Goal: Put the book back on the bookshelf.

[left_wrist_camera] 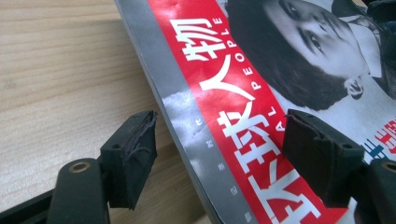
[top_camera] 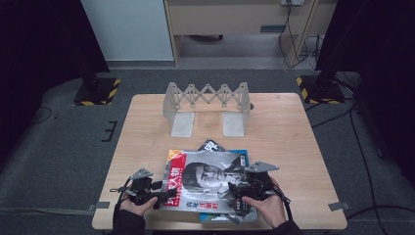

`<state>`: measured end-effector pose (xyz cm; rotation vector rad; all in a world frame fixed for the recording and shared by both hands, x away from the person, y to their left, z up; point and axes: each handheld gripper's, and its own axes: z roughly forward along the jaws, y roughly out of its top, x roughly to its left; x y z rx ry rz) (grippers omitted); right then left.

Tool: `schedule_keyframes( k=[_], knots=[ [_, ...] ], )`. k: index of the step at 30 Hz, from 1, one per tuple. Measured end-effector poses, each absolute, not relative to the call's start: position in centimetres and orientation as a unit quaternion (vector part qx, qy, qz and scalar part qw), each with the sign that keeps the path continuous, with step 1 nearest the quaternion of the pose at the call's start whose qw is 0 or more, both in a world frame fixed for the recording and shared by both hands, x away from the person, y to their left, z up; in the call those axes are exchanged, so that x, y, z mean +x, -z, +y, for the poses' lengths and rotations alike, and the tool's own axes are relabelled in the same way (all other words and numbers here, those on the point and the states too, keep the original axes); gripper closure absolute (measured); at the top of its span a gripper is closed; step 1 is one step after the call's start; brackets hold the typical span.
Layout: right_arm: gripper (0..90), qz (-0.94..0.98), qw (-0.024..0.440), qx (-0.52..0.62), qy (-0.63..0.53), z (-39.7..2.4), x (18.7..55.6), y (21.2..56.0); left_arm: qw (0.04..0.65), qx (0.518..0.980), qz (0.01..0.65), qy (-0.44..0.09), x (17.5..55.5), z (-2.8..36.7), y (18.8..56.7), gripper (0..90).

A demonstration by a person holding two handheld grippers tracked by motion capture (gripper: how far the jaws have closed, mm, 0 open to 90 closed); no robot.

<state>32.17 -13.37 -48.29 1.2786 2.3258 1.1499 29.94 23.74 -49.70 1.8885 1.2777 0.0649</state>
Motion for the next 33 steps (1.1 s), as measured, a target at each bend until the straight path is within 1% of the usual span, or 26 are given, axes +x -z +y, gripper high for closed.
schedule_keyframes(
  k=[4, 6, 8, 13, 14, 15, 17, 19, 20, 24, 29, 33],
  knots=[
    [13.4, 0.799, 0.129, 0.436, -0.394, -13.4, 32.1, 48.4, 0.417, 0.753, 0.509, -0.014, 30.0, 23.6, 49.9, 24.0],
    [12.8, 0.797, 0.132, 0.437, -0.396, -13.3, 32.0, 48.5, 0.416, 0.755, 0.507, 0.006, 30.1, 23.5, 50.2, 21.7],
    [12.7, 0.796, 0.132, 0.437, -0.398, -13.3, 32.0, 48.5, 0.416, 0.754, 0.507, 0.01, 30.2, 23.5, 50.3, 20.1],
    [12.5, 0.797, 0.132, 0.435, -0.398, -13.3, 31.9, 48.5, 0.422, 0.751, 0.506, 0.031, 30.4, 23.5, 50.5, 20.2],
    [12.4, 0.797, 0.134, 0.433, -0.398, -13.3, 31.9, 48.6, 0.426, 0.75, 0.504, 0.04, 30.5, 23.5, 50.5, 23.5],
    [12.4, 0.797, 0.135, 0.433, -0.398, -13.3, 31.9, 48.6, 0.431, 0.748, 0.502, 0.05, 30.5, 23.4, 50.5, 24.6],
    [12.4, 0.799, 0.137, 0.431, -0.397, -13.3, 31.9, 48.6, 0.433, 0.75, 0.498, 0.045, 30.4, 23.4, 50.3, 26.5],
    [12.4, 0.799, 0.138, 0.431, -0.396, -13.3, 31.9, 48.6, 0.445, 0.744, 0.497, 0.037, 30.3, 23.7, 49.9, 31.7],
    [12.3, 0.799, 0.138, 0.431, -0.396, -13.3, 31.9, 48.6, 0.453, 0.739, 0.498, 0.037, 30.2, 23.9, 49.7, 31.7],
    [11.7, 0.796, 0.136, 0.433, -0.4, -13.3, 31.9, 48.7, 0.486, 0.718, 0.497, 0.036, 30.0, 24.3, 49.0, 38.2],
    [9.4, 0.794, 0.132, 0.433, -0.406, -13.3, 31.9, 48.8, 0.522, 0.695, 0.492, 0.045, 29.9, 24.3, 48.5, 40.9],
    [8.5, 0.793, 0.133, 0.432, -0.408, -13.3, 31.8, 48.9, 0.527, 0.687, 0.495, 0.074, 30.3, 24.2, 48.9, 42.7]
  ],
)
